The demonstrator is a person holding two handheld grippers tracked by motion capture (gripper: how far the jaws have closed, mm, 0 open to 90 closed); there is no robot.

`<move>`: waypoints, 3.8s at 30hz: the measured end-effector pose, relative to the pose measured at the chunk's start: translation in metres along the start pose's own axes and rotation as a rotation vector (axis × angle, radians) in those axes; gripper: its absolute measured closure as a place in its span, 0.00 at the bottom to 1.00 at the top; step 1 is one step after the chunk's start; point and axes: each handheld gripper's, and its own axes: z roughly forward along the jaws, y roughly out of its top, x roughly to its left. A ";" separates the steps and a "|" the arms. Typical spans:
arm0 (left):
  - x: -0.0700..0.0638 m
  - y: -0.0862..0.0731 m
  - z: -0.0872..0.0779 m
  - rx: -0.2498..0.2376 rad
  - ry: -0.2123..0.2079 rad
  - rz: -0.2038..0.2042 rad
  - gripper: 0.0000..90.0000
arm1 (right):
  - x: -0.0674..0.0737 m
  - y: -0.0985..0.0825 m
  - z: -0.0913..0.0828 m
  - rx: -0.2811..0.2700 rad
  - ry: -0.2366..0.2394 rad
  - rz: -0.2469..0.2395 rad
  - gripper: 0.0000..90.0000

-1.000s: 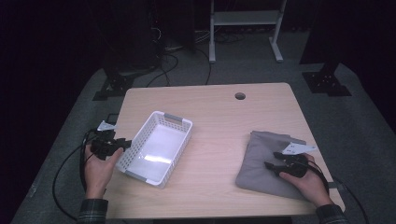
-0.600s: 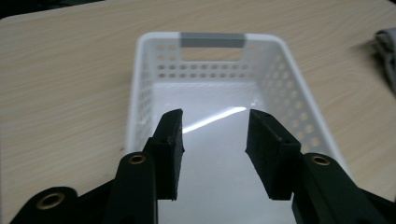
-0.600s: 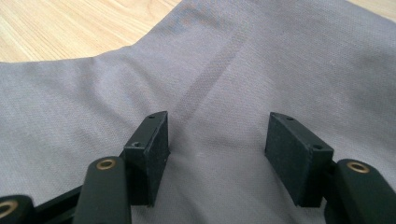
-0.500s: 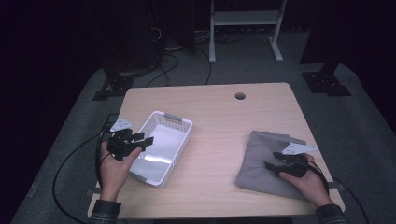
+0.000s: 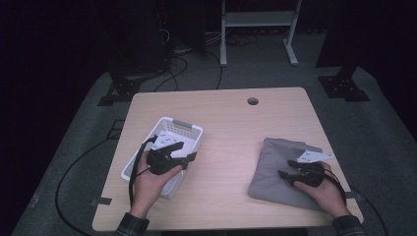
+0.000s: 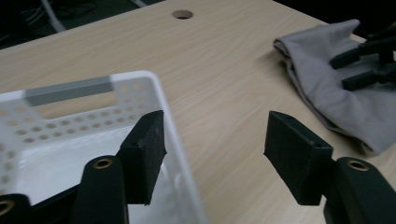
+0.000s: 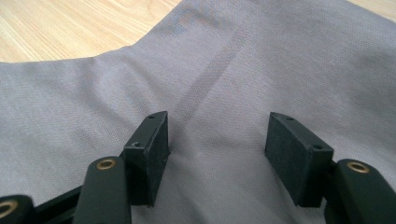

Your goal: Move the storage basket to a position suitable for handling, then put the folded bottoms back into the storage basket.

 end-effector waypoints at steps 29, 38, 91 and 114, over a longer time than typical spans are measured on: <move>-0.065 -0.035 0.067 0.082 -0.216 0.170 0.33 | 0.031 0.029 0.035 0.000 0.037 -0.035 0.42; -0.080 -0.047 0.079 0.152 -0.257 0.194 0.19 | 0.053 0.049 0.059 0.000 0.056 -0.052 0.42; -0.078 -0.081 0.069 0.184 -0.284 0.119 0.83 | 0.021 0.087 0.042 -0.026 0.059 -0.061 0.25; -0.082 -0.080 0.066 0.203 -0.248 0.117 0.83 | 0.016 0.066 0.078 0.016 0.233 -0.060 0.70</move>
